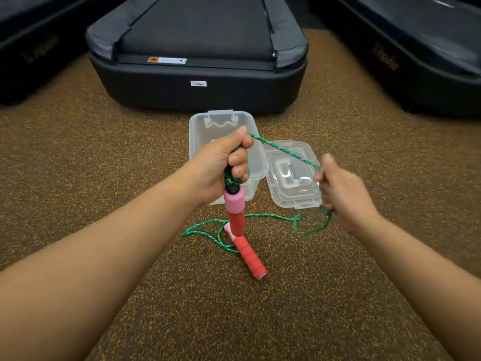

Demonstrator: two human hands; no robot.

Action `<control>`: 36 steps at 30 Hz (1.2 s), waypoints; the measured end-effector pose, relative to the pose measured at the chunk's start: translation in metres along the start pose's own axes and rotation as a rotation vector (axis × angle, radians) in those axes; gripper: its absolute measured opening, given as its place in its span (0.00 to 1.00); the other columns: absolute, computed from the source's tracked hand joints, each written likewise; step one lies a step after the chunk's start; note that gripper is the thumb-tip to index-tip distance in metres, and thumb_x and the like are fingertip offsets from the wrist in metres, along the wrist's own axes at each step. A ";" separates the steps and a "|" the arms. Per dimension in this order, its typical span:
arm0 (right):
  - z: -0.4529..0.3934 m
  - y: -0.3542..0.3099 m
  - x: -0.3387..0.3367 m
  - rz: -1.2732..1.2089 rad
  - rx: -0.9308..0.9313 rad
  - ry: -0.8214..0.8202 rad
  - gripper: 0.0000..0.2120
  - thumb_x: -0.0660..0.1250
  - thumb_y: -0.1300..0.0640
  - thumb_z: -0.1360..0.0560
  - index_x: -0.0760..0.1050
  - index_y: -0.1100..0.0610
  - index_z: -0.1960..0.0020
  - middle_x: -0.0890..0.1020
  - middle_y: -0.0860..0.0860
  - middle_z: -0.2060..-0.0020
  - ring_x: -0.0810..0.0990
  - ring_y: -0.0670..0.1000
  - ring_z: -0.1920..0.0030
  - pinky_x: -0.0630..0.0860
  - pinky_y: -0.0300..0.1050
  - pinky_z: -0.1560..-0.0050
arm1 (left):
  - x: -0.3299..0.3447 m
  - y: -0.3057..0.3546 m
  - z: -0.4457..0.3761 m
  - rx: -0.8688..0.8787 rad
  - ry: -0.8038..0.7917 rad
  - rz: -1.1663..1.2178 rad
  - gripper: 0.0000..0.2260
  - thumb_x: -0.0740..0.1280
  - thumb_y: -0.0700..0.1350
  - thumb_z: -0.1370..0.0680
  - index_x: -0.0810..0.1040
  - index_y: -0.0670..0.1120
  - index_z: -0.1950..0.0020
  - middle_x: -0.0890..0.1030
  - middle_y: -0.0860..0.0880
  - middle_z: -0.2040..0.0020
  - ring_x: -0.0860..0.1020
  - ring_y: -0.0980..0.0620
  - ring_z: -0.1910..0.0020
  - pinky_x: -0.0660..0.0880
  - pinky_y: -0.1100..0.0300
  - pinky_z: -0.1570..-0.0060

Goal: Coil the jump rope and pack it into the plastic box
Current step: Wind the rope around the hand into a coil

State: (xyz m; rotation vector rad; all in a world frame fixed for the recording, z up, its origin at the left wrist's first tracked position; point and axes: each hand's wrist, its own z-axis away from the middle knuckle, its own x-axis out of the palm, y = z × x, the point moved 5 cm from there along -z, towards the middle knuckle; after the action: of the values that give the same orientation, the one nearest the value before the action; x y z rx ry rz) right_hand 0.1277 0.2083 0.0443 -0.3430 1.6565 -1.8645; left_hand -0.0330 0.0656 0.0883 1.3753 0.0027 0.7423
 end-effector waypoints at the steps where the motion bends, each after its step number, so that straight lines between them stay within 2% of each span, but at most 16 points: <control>1: 0.002 0.008 0.006 0.125 -0.044 0.005 0.19 0.57 0.43 0.22 0.73 0.52 0.65 0.68 0.44 0.78 0.62 0.45 0.75 0.58 0.42 0.72 | -0.003 0.002 0.000 0.002 0.021 0.038 0.14 0.57 0.51 0.18 0.71 0.49 0.62 0.63 0.55 0.81 0.63 0.58 0.81 0.62 0.62 0.70; 5: 0.017 0.016 0.025 0.470 -0.413 -0.092 0.11 0.59 0.49 0.21 0.77 0.50 0.58 0.76 0.42 0.72 0.72 0.41 0.71 0.67 0.44 0.68 | -0.012 0.003 0.000 0.016 0.098 0.171 0.13 0.57 0.51 0.19 0.78 0.47 0.53 0.66 0.55 0.79 0.64 0.59 0.80 0.66 0.65 0.72; 7: 0.027 0.012 0.037 0.689 -0.536 -0.174 0.11 0.57 0.46 0.22 0.77 0.48 0.51 0.79 0.42 0.64 0.77 0.45 0.63 0.72 0.45 0.64 | -0.016 0.003 -0.001 0.032 0.131 0.217 0.16 0.56 0.51 0.18 0.79 0.43 0.44 0.74 0.55 0.76 0.67 0.59 0.79 0.69 0.67 0.73; 9: 0.037 0.005 0.049 0.847 -0.615 -0.242 0.13 0.56 0.44 0.23 0.76 0.46 0.47 0.80 0.40 0.58 0.79 0.46 0.58 0.73 0.44 0.61 | -0.018 0.004 -0.002 0.024 0.155 0.251 0.20 0.53 0.51 0.17 0.75 0.39 0.37 0.83 0.50 0.66 0.75 0.56 0.75 0.74 0.65 0.69; 12: 0.053 -0.006 0.065 0.864 -0.717 -0.334 0.16 0.53 0.42 0.23 0.76 0.47 0.49 0.82 0.44 0.57 0.80 0.48 0.57 0.73 0.44 0.61 | -0.015 0.002 -0.003 -0.015 0.138 0.233 0.25 0.47 0.54 0.17 0.66 0.38 0.29 0.85 0.44 0.51 0.83 0.49 0.61 0.78 0.59 0.53; 15: 0.065 -0.017 0.075 0.801 -0.769 -0.371 0.14 0.53 0.41 0.23 0.74 0.48 0.54 0.77 0.44 0.65 0.74 0.46 0.63 0.73 0.47 0.64 | -0.010 -0.003 -0.004 -0.041 0.116 0.189 0.29 0.43 0.58 0.18 0.58 0.39 0.25 0.81 0.41 0.42 0.82 0.45 0.50 0.72 0.53 0.39; 17: 0.071 -0.027 0.077 0.750 -0.800 -0.369 0.11 0.55 0.42 0.24 0.71 0.47 0.56 0.72 0.43 0.69 0.68 0.43 0.66 0.71 0.47 0.66 | -0.005 -0.008 -0.005 -0.067 0.098 0.116 0.31 0.42 0.60 0.19 0.55 0.39 0.24 0.79 0.39 0.41 0.80 0.43 0.48 0.69 0.52 0.35; 19: 0.074 -0.037 0.078 0.696 -0.807 -0.376 0.10 0.58 0.44 0.24 0.72 0.49 0.56 0.73 0.44 0.69 0.69 0.45 0.67 0.70 0.48 0.66 | 0.000 -0.015 -0.004 -0.105 0.070 0.025 0.32 0.40 0.61 0.19 0.55 0.39 0.24 0.79 0.36 0.40 0.79 0.42 0.46 0.71 0.53 0.38; 22: 0.066 -0.046 0.076 0.559 -0.775 -0.411 0.09 0.61 0.48 0.24 0.76 0.51 0.55 0.79 0.48 0.65 0.77 0.48 0.62 0.74 0.51 0.62 | 0.001 -0.023 -0.002 -0.157 0.017 -0.093 0.33 0.41 0.62 0.20 0.62 0.40 0.27 0.79 0.36 0.41 0.80 0.44 0.46 0.78 0.57 0.50; 24: 0.058 -0.049 0.070 0.506 -0.740 -0.389 0.10 0.60 0.46 0.24 0.76 0.50 0.54 0.83 0.53 0.61 0.82 0.57 0.56 0.76 0.55 0.58 | -0.003 -0.026 -0.002 -0.165 0.009 -0.176 0.33 0.42 0.62 0.20 0.67 0.41 0.29 0.79 0.35 0.40 0.80 0.43 0.42 0.77 0.57 0.48; 27: 0.051 -0.057 0.059 0.496 -0.746 -0.332 0.10 0.62 0.48 0.24 0.78 0.52 0.56 0.83 0.49 0.64 0.81 0.49 0.62 0.76 0.51 0.61 | -0.007 -0.027 -0.003 -0.164 -0.008 -0.259 0.33 0.42 0.62 0.20 0.71 0.40 0.32 0.79 0.33 0.40 0.78 0.38 0.40 0.74 0.49 0.40; 29: 0.049 -0.061 0.056 0.475 -0.751 -0.339 0.08 0.63 0.52 0.24 0.78 0.50 0.59 0.83 0.43 0.65 0.81 0.42 0.59 0.76 0.46 0.59 | -0.004 -0.028 -0.001 -0.157 -0.068 -0.298 0.34 0.41 0.62 0.20 0.72 0.38 0.34 0.78 0.29 0.43 0.79 0.37 0.46 0.72 0.44 0.37; 30: 0.049 -0.063 0.054 0.476 -0.758 -0.340 0.07 0.63 0.52 0.24 0.77 0.48 0.60 0.83 0.41 0.66 0.82 0.43 0.58 0.75 0.45 0.59 | -0.001 -0.028 0.001 -0.150 -0.115 -0.337 0.35 0.40 0.62 0.20 0.72 0.37 0.36 0.78 0.28 0.45 0.79 0.38 0.49 0.72 0.44 0.37; 33: 0.042 -0.067 0.049 0.529 -0.774 -0.294 0.06 0.64 0.50 0.25 0.76 0.48 0.60 0.80 0.48 0.69 0.79 0.48 0.66 0.73 0.47 0.66 | 0.007 -0.026 0.009 -0.132 -0.256 -0.543 0.41 0.37 0.63 0.20 0.78 0.33 0.53 0.80 0.34 0.61 0.79 0.42 0.60 0.78 0.56 0.50; 35: 0.037 -0.068 0.045 0.561 -0.790 -0.277 0.07 0.66 0.49 0.26 0.77 0.51 0.59 0.77 0.48 0.70 0.74 0.45 0.68 0.69 0.38 0.67 | 0.011 -0.026 0.011 -0.149 -0.319 -0.633 0.43 0.34 0.63 0.21 0.81 0.38 0.65 0.79 0.41 0.68 0.79 0.47 0.67 0.76 0.64 0.60; 36: 0.036 -0.068 0.044 0.557 -0.798 -0.282 0.07 0.66 0.50 0.26 0.77 0.52 0.59 0.77 0.45 0.70 0.74 0.42 0.67 0.67 0.33 0.67 | 0.012 -0.028 0.012 -0.170 -0.348 -0.639 0.43 0.34 0.64 0.22 0.81 0.41 0.67 0.79 0.42 0.70 0.78 0.48 0.68 0.76 0.64 0.60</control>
State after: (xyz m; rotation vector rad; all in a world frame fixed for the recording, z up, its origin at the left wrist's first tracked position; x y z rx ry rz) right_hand 0.0953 0.1551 0.1078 -0.3850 1.9664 -0.6743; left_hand -0.0052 0.0607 0.0716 1.2249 0.0982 -0.0330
